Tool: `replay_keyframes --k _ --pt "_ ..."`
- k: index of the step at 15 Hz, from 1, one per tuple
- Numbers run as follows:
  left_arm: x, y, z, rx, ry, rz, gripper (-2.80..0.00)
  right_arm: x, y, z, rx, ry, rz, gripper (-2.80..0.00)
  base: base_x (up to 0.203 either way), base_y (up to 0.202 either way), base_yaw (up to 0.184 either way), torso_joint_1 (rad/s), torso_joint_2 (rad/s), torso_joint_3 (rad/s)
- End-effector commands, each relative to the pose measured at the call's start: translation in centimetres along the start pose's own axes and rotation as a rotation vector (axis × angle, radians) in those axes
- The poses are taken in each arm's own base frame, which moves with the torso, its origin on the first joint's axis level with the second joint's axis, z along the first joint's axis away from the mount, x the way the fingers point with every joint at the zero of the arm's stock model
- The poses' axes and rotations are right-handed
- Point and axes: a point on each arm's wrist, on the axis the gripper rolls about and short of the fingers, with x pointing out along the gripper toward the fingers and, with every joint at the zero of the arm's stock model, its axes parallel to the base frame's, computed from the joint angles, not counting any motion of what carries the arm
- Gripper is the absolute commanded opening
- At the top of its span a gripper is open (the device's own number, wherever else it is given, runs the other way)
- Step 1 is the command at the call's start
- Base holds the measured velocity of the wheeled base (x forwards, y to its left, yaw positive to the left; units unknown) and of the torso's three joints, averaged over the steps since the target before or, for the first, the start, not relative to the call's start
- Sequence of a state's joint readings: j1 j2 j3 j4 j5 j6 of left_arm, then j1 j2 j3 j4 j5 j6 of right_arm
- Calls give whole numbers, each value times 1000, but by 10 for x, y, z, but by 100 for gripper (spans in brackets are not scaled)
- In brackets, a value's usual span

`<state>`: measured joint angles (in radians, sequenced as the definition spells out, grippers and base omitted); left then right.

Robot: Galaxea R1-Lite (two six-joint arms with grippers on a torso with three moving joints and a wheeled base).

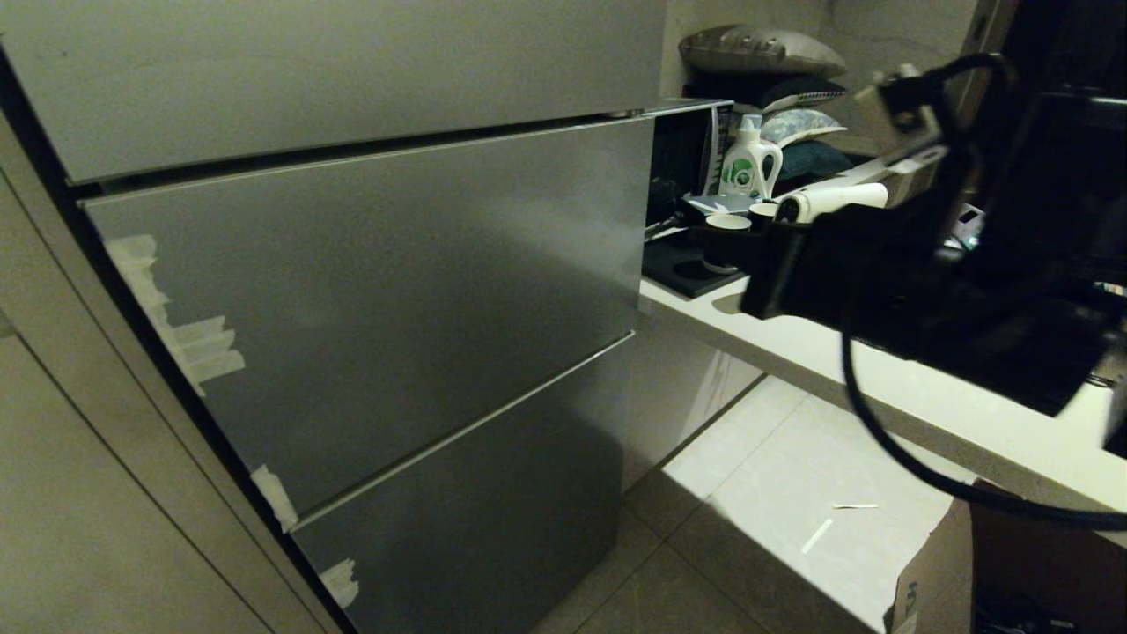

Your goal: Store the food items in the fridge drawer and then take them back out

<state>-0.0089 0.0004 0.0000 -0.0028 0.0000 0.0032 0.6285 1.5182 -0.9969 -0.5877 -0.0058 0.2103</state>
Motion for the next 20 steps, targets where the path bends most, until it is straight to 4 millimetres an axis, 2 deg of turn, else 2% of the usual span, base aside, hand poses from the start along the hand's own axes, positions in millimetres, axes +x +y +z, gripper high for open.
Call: replay_keyframes --k 1,2,5,6,9,11,13,14,17,20 --pt "0 0 0 0 -1 0 -280 -86 -7 21 -2 -129 -116 -280 0 0 0 0 0 0" --pt "0 0 0 0 -1 0 -280 -107 -15 11 -5 -125 -217 -280 0 0 0 0 0 0" --pt "0 0 0 0 -2 0 -280 -152 -54 -4 -30 -160 -584 -280 0 0 0 0 0 0" --pt "0 0 0 0 -1 0 -280 -169 -62 -13 -36 -172 -701 -280 0 0 0 0 0 0" --pt "0 0 0 0 -1 0 -280 -231 -48 -47 -93 -239 -830 -280 0 0 0 0 0 0" --pt "0 0 0 0 -1 0 -280 -264 -40 -86 -146 -202 -859 -280 0 0 0 0 0 0" --pt "0 0 0 0 -1 0 -280 -282 -42 -139 -185 -43 -846 -280 0 0 0 0 0 0" --pt "0 0 0 0 -1 1 -280 -285 -41 -156 -196 16 -787 -280 0 0 0 0 0 0" --pt "0 0 0 0 -1 0 -280 -288 -39 -179 -244 179 -657 -280 0 0 0 0 0 0" --pt "0 0 0 0 -1 0 -280 -296 -35 -184 -317 134 -592 -280 0 0 0 0 0 0"
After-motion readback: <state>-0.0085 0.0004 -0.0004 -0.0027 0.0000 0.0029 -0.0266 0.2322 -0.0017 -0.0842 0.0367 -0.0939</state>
